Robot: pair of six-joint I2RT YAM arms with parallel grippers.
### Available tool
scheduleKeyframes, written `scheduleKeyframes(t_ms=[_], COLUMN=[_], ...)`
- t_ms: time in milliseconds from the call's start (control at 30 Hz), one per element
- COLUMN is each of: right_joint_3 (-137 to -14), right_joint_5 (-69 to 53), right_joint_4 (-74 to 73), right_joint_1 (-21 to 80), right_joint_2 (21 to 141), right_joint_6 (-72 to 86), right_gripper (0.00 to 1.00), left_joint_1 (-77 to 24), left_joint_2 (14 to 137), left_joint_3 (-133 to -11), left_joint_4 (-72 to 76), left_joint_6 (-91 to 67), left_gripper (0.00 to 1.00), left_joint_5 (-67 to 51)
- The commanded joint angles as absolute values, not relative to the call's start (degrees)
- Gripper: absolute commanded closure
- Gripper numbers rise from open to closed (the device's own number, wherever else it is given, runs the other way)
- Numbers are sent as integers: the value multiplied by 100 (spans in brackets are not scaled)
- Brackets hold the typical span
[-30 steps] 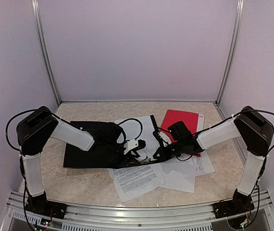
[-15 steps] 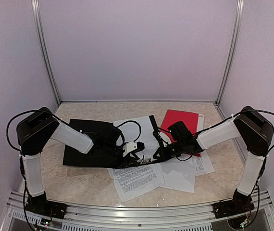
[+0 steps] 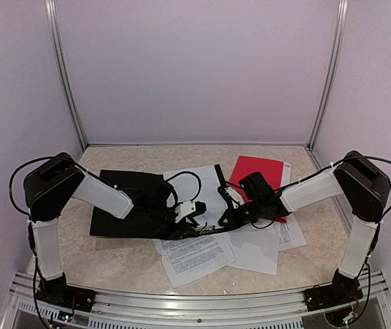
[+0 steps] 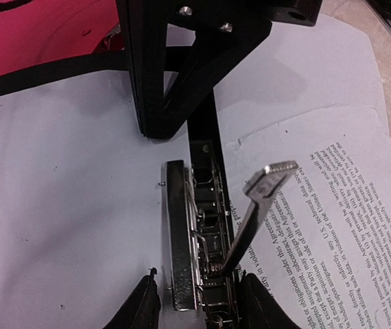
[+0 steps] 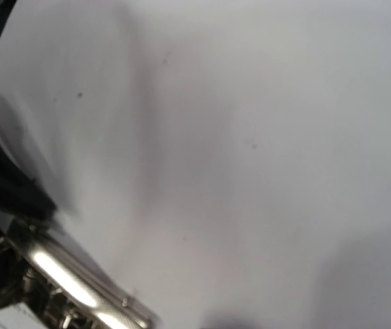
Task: Put the files into the folder
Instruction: Clamp the file and folder with some files.
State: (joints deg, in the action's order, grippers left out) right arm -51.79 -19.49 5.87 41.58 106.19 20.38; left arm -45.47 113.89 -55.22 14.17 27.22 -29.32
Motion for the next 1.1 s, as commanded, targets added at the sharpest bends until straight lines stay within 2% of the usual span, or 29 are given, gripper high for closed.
scheduleKeyframes(t_ms=[0, 333, 800, 1067], right_joint_3=[-5258, -5264, -5311, -5369], right_joint_5=[-1953, -1974, -2013, -2149], right_joint_4=[352, 340, 268, 292], right_joint_1=[4138, 4133, 4137, 4137], right_joint_2=[10770, 10750, 10680, 10522], right_joint_6=[1972, 1952, 1924, 1942], right_gripper=[99, 99, 98, 94], left_joint_1=[-4570, -4579, -4625, -4605], left_joint_2=[11403, 11066, 11351, 11318], left_joint_3=[-5406, -5464, -5704, -5599], left_joint_4=[1492, 1424, 1117, 1322], left_joint_6=[2688, 2762, 2821, 2736], left_gripper=[58, 54, 51, 51], left_joint_5=[-2766, -2993, -3093, -3002])
